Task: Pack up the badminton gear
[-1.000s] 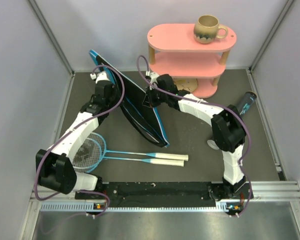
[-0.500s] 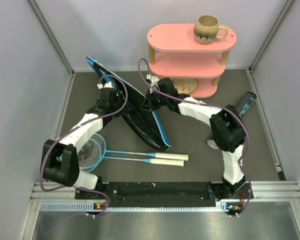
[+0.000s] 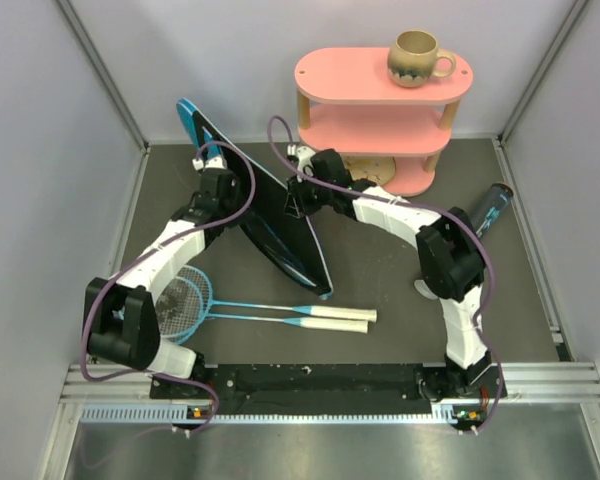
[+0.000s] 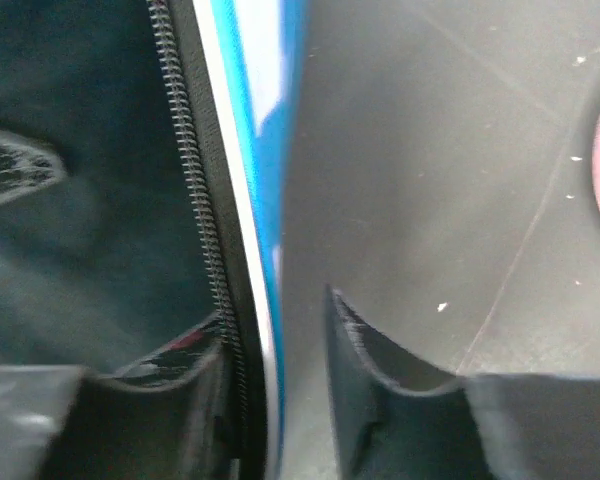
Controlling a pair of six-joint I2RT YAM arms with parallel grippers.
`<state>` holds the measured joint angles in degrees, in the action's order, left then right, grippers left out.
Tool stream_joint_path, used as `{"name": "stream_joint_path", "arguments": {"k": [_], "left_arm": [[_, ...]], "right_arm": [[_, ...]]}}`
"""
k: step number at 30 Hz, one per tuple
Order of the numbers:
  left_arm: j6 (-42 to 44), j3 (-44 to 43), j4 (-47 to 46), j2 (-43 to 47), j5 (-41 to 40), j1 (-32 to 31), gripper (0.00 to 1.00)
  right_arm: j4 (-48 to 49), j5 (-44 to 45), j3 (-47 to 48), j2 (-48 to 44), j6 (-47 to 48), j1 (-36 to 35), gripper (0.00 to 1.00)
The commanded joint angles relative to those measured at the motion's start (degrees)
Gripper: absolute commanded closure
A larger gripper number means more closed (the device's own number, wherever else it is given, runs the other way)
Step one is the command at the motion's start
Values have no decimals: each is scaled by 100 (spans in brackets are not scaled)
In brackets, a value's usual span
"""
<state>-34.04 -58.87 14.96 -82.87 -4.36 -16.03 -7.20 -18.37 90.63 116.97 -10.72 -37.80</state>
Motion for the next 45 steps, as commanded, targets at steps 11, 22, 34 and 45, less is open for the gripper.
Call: {"name": "stream_joint_path", "arguments": {"k": [11, 22, 34, 45], "left_arm": [[-427, -3341, 2223, -1803, -1057, -128, 100], [-199, -3253, 1791, -2102, -980, -93, 100], [-305, -2972, 2010, -1715, -803, 4, 100], [-340, -2638, 1800, -1504, -680, 83, 100]], "right_arm": [[-819, 246, -1361, -2914, 430, -297, 25], [1324, -58, -4808, -5062, 545, -1949, 36], [1486, 975, -3053, -1768, 1861, -2855, 62], [1335, 1337, -2331, -729, 2425, -2856, 67]]}}
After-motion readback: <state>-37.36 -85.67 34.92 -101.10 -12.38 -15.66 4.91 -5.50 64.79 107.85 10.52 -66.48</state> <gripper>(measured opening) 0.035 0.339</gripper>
